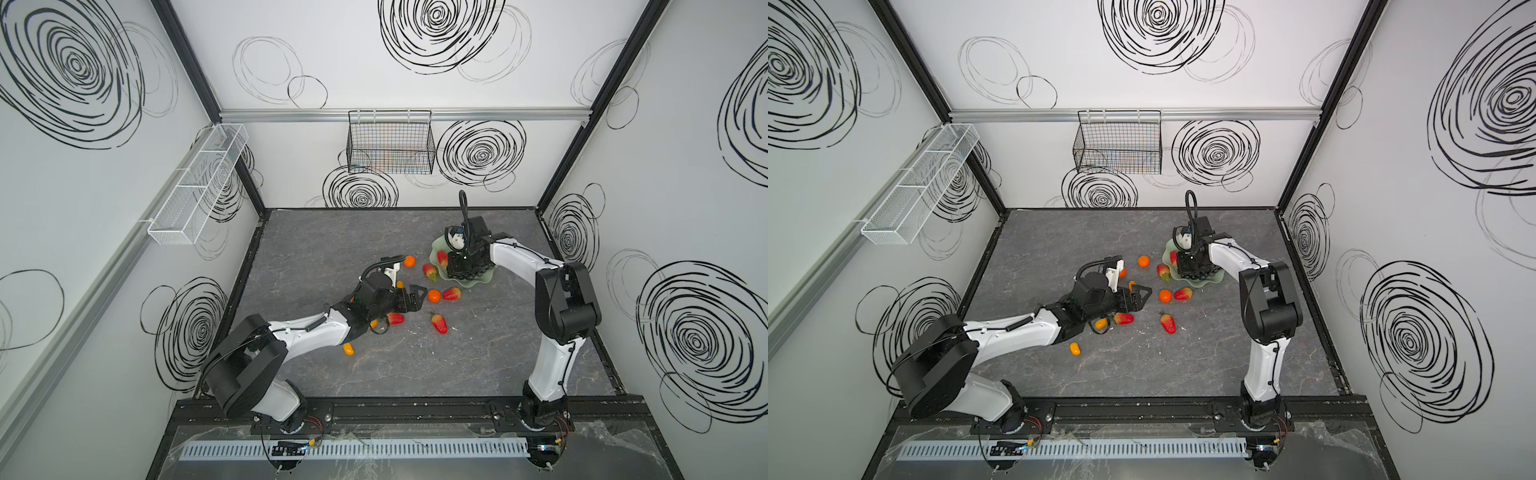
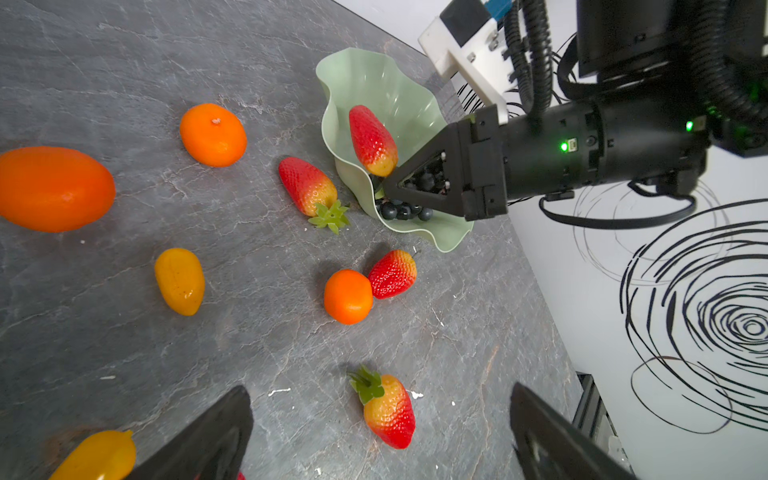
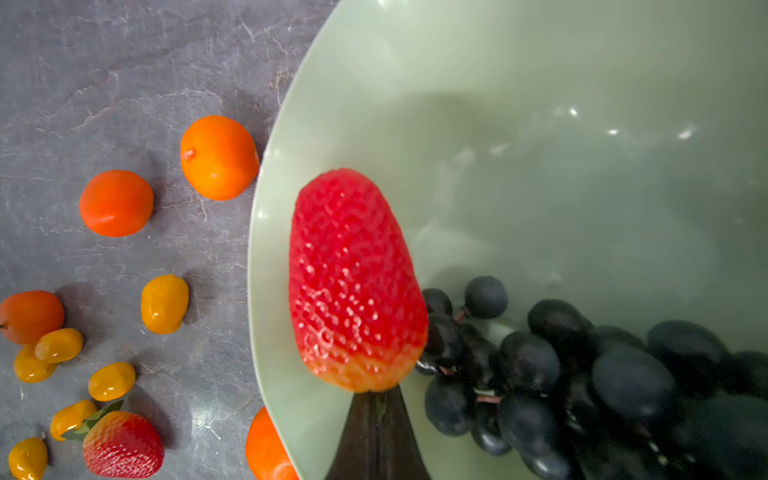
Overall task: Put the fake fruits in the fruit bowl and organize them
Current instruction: 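Lower the strawberry beside the grapes and open the right gripper, then move the right gripper to the small strawberry near the orange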
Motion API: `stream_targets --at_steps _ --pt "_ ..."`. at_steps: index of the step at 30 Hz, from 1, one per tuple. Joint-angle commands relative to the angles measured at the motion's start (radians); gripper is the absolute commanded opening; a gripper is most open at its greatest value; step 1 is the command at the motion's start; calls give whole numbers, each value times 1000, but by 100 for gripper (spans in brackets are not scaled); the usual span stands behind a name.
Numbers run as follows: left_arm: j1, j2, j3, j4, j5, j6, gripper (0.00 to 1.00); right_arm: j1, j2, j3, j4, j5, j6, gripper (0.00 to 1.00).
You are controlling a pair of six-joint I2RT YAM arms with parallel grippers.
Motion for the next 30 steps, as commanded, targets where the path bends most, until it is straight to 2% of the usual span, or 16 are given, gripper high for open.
stream_targets --at_steps 1,18,24,30 --pt "6 -26 -6 9 4 10 99 6 23 35 -30 28 -17 6" --pt "6 -93 -37 -33 -3 12 99 11 -69 33 -76 64 0 26" --pt "-13 -186 -43 -136 -58 38 99 38 -178 -4 -83 119 20 35" --pt "-67 -303 -91 -225 -128 51 99 112 -327 -118 -60 181 54 36"
